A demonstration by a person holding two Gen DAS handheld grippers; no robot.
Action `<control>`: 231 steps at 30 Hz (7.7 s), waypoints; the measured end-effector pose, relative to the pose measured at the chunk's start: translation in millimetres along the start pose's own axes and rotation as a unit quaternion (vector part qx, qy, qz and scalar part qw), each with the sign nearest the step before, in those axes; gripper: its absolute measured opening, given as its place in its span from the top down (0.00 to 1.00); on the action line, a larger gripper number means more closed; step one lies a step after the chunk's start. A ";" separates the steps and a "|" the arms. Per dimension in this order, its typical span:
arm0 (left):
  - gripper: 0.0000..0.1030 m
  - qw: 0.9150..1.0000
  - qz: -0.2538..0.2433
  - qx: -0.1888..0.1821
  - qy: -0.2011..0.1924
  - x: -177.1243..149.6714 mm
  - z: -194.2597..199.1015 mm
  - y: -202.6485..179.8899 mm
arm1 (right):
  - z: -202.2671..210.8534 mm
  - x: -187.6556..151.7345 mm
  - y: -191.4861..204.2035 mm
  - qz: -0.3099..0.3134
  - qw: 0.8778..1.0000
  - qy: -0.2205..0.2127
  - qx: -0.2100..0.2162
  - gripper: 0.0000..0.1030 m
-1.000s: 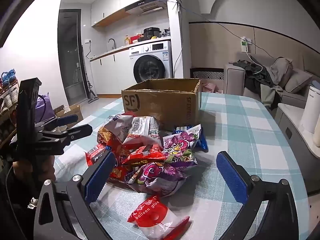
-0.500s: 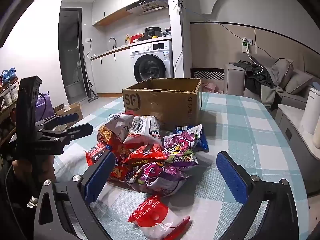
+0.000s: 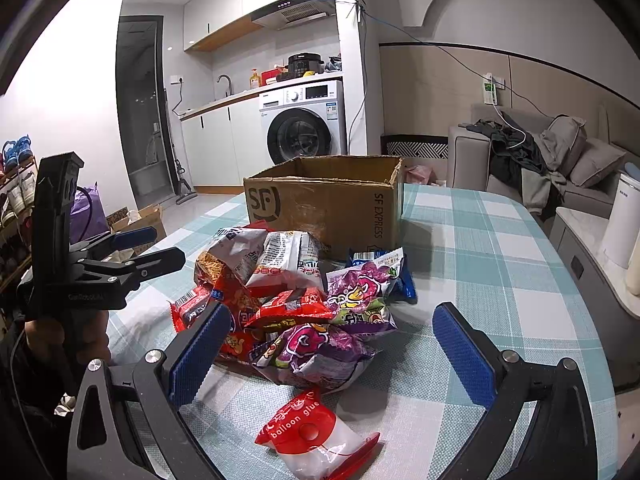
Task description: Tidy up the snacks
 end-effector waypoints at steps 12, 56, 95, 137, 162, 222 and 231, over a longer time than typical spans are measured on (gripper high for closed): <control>0.01 1.000 0.000 0.000 0.000 0.0 -0.2 0.1 | -0.5 -0.1 -0.1 0.000 1.000 0.001 0.000 0.00; 0.01 0.999 0.003 0.004 0.042 -3.1 -10.7 4.6 | -17.7 -6.1 -3.2 -0.001 0.997 0.070 -0.025 0.00; 0.37 0.978 -0.029 -0.034 0.203 -46.4 -67.4 -9.0 | -31.8 -66.5 5.0 -0.005 0.977 0.214 -0.007 0.11; 0.59 0.988 -0.021 -0.095 0.123 -19.0 2.1 -27.0 | 21.8 -31.8 10.9 -0.023 0.992 0.119 0.045 0.46; 0.59 0.996 -0.006 -0.072 0.048 57.1 12.1 -9.4 | 9.0 71.6 6.8 -0.041 0.999 0.016 0.032 0.46; 0.59 0.996 -0.010 -0.047 0.077 131.9 -186.2 8.9 | -183.1 152.8 -50.3 -0.116 0.992 0.038 0.002 0.45; 0.59 0.996 -0.013 -0.038 0.079 129.7 -186.4 6.8 | -187.3 148.9 -49.4 -0.111 0.993 0.045 0.002 0.44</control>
Point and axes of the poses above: each gripper's, at about its wrist camera, not at the fingertips, and z roughly against the way its jaws point, y to its left, x to its top, the point moved 6 cm from there along -z, roughly the way its jaws point
